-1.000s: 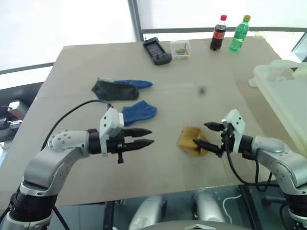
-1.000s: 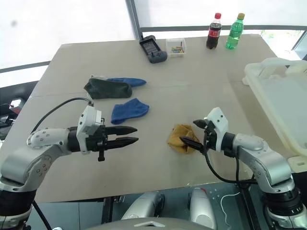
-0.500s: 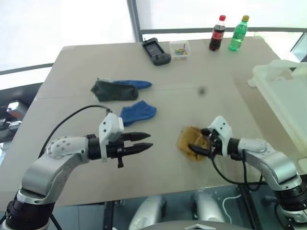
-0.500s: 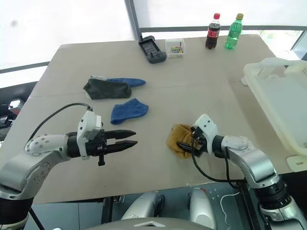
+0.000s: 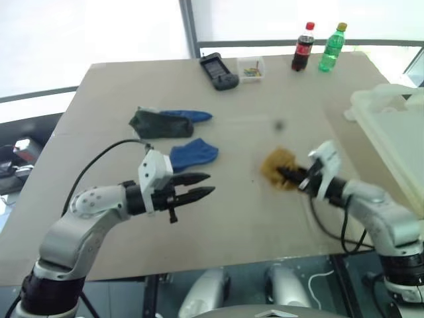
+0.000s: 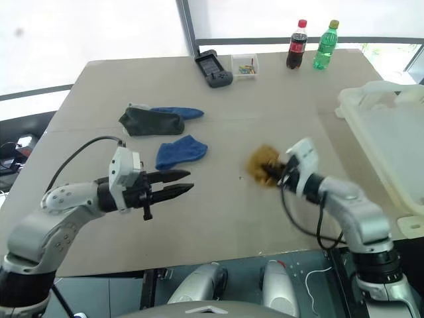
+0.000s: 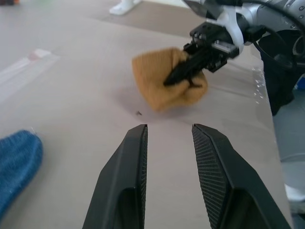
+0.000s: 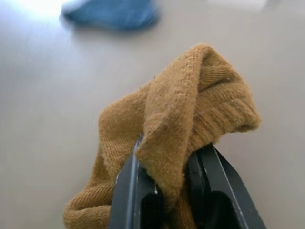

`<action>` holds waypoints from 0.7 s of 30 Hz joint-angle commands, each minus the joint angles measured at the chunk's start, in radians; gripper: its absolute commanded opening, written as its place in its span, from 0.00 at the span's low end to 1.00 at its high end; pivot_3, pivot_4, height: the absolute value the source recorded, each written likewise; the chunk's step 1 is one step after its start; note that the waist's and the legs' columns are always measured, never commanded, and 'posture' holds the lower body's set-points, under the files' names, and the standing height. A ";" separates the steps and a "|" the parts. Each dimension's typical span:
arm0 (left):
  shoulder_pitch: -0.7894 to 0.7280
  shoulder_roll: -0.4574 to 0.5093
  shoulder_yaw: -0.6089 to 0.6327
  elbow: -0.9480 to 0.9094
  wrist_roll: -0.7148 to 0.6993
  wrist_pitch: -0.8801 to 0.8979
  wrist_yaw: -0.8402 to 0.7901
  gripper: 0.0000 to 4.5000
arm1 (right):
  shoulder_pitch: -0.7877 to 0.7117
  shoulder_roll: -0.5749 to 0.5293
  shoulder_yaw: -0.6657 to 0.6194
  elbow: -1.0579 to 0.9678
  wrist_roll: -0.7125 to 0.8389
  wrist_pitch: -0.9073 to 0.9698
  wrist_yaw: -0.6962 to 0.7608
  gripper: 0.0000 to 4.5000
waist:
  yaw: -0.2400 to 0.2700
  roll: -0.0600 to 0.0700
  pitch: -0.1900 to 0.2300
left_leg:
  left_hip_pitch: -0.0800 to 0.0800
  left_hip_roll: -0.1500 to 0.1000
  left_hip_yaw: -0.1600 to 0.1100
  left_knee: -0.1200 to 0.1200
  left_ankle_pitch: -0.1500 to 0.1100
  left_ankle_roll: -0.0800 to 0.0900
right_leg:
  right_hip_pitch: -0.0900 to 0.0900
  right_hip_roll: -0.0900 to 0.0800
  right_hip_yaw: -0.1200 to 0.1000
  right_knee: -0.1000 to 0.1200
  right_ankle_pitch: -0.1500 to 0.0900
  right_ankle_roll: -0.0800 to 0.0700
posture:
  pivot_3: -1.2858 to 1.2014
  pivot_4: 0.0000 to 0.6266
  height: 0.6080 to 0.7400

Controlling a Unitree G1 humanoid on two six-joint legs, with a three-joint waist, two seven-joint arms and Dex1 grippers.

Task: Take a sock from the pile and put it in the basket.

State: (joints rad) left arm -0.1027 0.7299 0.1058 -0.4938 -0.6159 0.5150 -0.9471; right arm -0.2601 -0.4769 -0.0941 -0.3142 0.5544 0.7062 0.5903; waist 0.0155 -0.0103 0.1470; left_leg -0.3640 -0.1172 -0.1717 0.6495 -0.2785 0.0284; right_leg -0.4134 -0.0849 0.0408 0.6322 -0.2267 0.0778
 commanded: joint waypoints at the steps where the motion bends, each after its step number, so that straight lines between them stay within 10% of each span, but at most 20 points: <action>1: -0.077 -0.063 -0.017 0.002 -0.006 -0.027 0.053 0.34 | -0.109 0.013 -0.224 0.010 0.096 0.036 -0.150 0.01 | -0.001 0.000 0.000 | 0.000 0.000 0.000 0.000 0.000 0.000 | 0.000 0.000 0.000 0.000 0.000 0.000 | 0.52 0.24 1.00; 11: -0.260 -0.209 -0.137 0.082 0.062 -0.060 0.103 0.34 | -0.400 -0.059 -0.522 0.416 -0.133 -0.046 -0.712 0.01 | -0.004 0.000 0.000 | -0.006 -0.001 0.002 -0.001 0.000 0.000 | -0.007 -0.001 0.001 -0.001 0.000 0.000 | 0.52 0.24 1.00; 21: -0.253 -0.207 -0.135 0.075 0.082 -0.064 0.109 0.34 | -0.391 -0.119 -0.573 0.614 -0.140 0.069 -0.742 0.01 | -0.029 0.001 0.000 | -0.007 0.000 0.008 0.001 0.000 0.001 | -0.010 -0.001 0.006 0.005 0.000 0.000 | 0.52 0.24 1.00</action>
State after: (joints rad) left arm -0.3518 0.5173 -0.0405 -0.3971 -0.5341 0.4728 -0.8421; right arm -0.6390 -0.5640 -0.6329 0.2931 0.4039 0.7695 -0.1563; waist -0.0136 -0.0095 0.1472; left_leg -0.3705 -0.1172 -0.1630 0.6509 -0.2782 0.0292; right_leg -0.4230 -0.0857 0.0474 0.6374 -0.2267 0.0776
